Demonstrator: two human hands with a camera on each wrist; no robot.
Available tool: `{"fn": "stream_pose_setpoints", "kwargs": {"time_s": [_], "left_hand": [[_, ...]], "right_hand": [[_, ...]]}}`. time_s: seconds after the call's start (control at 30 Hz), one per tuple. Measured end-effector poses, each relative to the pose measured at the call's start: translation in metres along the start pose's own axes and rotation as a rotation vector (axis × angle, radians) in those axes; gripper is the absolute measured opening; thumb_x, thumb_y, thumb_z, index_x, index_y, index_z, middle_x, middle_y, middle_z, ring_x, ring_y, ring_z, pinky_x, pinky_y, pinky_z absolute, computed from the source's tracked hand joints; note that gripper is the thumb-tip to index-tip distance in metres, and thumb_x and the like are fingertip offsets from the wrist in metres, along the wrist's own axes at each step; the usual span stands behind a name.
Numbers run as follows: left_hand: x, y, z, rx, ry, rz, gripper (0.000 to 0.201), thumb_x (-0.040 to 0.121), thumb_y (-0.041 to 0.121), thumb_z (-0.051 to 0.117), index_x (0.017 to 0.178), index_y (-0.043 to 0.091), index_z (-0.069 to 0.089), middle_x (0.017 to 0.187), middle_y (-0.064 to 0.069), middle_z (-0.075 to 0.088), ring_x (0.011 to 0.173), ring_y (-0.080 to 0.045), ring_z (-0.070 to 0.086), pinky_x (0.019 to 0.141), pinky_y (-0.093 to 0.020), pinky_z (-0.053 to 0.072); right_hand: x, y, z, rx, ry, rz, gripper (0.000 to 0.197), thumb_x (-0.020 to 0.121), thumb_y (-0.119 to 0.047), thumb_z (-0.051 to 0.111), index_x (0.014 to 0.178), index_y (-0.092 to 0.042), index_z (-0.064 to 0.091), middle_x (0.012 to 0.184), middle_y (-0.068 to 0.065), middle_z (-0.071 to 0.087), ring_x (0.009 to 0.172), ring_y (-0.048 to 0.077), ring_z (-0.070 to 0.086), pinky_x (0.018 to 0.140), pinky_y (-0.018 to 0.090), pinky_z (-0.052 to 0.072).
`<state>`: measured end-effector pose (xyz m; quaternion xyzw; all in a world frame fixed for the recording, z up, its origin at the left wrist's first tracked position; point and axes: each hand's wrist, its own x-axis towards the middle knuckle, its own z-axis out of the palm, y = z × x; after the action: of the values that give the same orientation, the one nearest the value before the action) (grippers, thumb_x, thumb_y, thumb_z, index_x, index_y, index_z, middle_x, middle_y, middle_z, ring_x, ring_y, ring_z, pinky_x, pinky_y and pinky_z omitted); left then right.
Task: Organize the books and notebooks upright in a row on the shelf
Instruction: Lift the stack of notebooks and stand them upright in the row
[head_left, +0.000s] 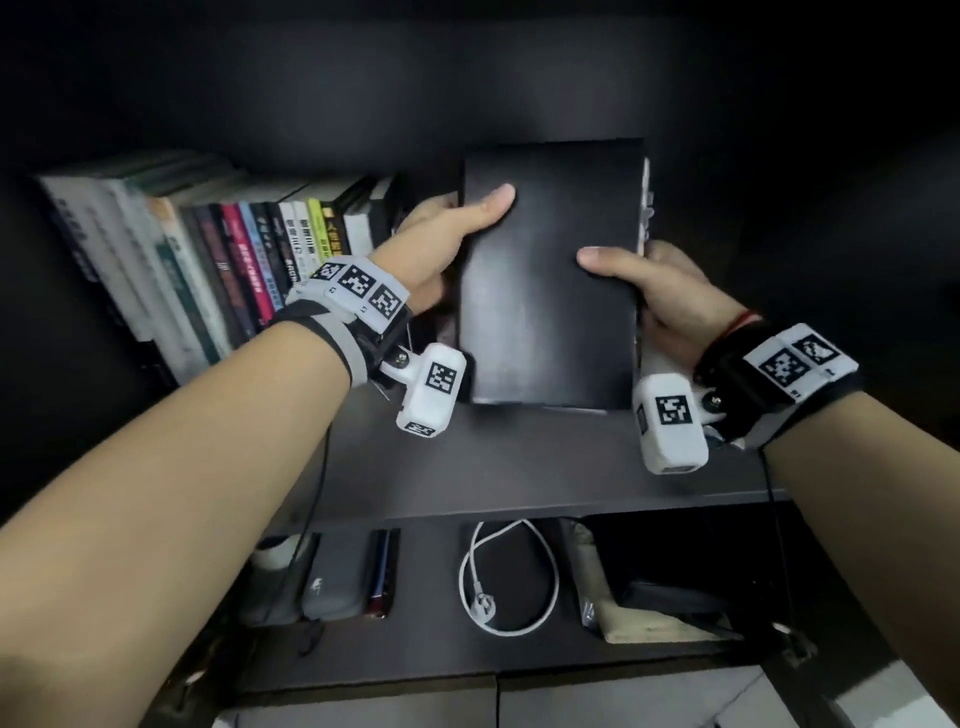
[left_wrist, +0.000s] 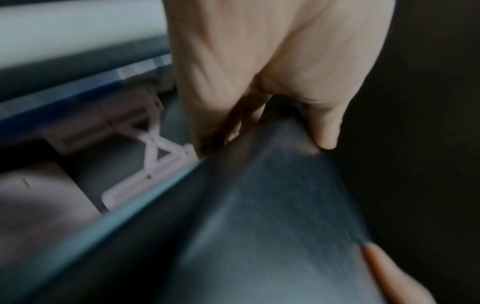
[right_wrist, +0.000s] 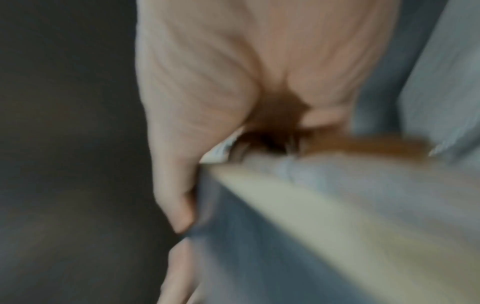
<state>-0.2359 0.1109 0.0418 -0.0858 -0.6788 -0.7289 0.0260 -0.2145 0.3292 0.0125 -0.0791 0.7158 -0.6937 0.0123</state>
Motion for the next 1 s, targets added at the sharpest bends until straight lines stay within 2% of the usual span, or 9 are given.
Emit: {"fn": "stream_pose_setpoints", "kwargs": {"time_s": [0.07,0.13,0.3,0.4,0.53,0.67,0.73,0.83,1.0], "left_hand": [[0.0,-0.002,-0.02,0.116,0.086,0.044,0.032,0.1,0.026,0.065,0.124,0.004,0.067,0.123,-0.01,0.073,0.113,-0.019,0.07,0.107,-0.04,0.052],[0.002,-0.006,-0.033,0.276,0.202,0.065,0.043,0.101,0.031,0.063,0.134,0.003,0.059,0.123,-0.001,0.07,0.117,-0.018,0.066,0.108,-0.037,0.05],[-0.001,-0.008,-0.048,0.681,0.322,0.061,0.057,0.096,0.035,0.067,0.147,0.015,0.052,0.136,-0.005,0.065,0.125,-0.022,0.062,0.108,-0.039,0.049],[0.002,-0.01,-0.048,0.687,0.298,0.068,0.008,0.089,0.025,0.077,0.096,0.028,0.079,0.092,0.004,0.079,0.091,-0.015,0.076,0.088,-0.036,0.062],[0.002,-0.008,-0.052,0.801,0.373,0.132,0.03,0.086,0.019,0.076,0.06,0.033,0.069,0.066,0.016,0.07,0.085,-0.014,0.075,0.082,-0.036,0.063],[0.006,-0.014,-0.064,0.735,0.37,0.115,0.012,0.088,0.031,0.074,0.077,0.026,0.074,0.076,0.002,0.076,0.08,-0.019,0.077,0.08,-0.038,0.064],[0.005,-0.013,-0.062,0.667,0.349,0.095,0.026,0.094,0.046,0.065,0.09,0.021,0.072,0.085,-0.003,0.076,0.076,-0.023,0.077,0.078,-0.039,0.064],[0.003,-0.008,-0.055,0.573,0.355,0.058,0.049,0.092,0.069,0.05,0.08,0.023,0.064,0.091,-0.004,0.073,0.082,-0.025,0.076,0.078,-0.039,0.064],[-0.003,0.0,-0.047,0.505,0.286,0.062,0.05,0.091,0.072,0.05,0.09,0.024,0.062,0.095,-0.004,0.073,0.079,-0.019,0.077,0.072,-0.037,0.066]], "right_hand": [[0.008,0.0,0.027,-0.132,0.093,-0.079,0.085,0.059,-0.055,0.094,0.114,0.005,0.069,0.115,0.022,0.076,0.108,0.038,0.074,0.102,0.059,0.055],[0.016,-0.001,0.048,-0.299,0.229,-0.111,0.107,0.04,-0.075,0.09,0.117,-0.005,0.063,0.114,0.008,0.074,0.106,0.027,0.072,0.098,0.051,0.058],[0.017,-0.004,0.093,-0.607,0.427,-0.151,0.095,0.068,-0.068,0.08,0.131,-0.007,0.043,0.133,0.01,0.063,0.124,0.034,0.059,0.106,0.041,0.046],[0.027,-0.001,0.105,-0.655,0.519,-0.184,0.09,0.072,-0.066,0.078,0.128,-0.005,0.042,0.129,0.014,0.065,0.121,0.038,0.061,0.098,0.039,0.044],[0.04,0.009,0.12,-0.737,0.586,-0.218,0.089,0.072,-0.068,0.076,0.125,-0.006,0.041,0.127,0.015,0.067,0.114,0.041,0.065,0.091,0.041,0.046],[0.046,0.015,0.136,-0.783,0.576,-0.263,0.09,0.071,-0.069,0.075,0.126,-0.007,0.04,0.126,0.013,0.065,0.109,0.042,0.067,0.083,0.041,0.046],[0.046,0.018,0.138,-0.776,0.56,-0.273,0.09,0.07,-0.067,0.075,0.127,-0.007,0.039,0.126,0.011,0.064,0.107,0.04,0.067,0.078,0.038,0.041],[0.044,0.02,0.134,-0.743,0.488,-0.271,0.088,0.069,-0.062,0.078,0.126,-0.008,0.037,0.123,0.009,0.063,0.105,0.035,0.065,0.079,0.036,0.038],[0.038,0.019,0.12,-0.658,0.438,-0.241,0.078,0.07,-0.056,0.082,0.114,-0.015,0.032,0.105,0.001,0.058,0.091,0.024,0.055,0.083,0.035,0.045]]}}
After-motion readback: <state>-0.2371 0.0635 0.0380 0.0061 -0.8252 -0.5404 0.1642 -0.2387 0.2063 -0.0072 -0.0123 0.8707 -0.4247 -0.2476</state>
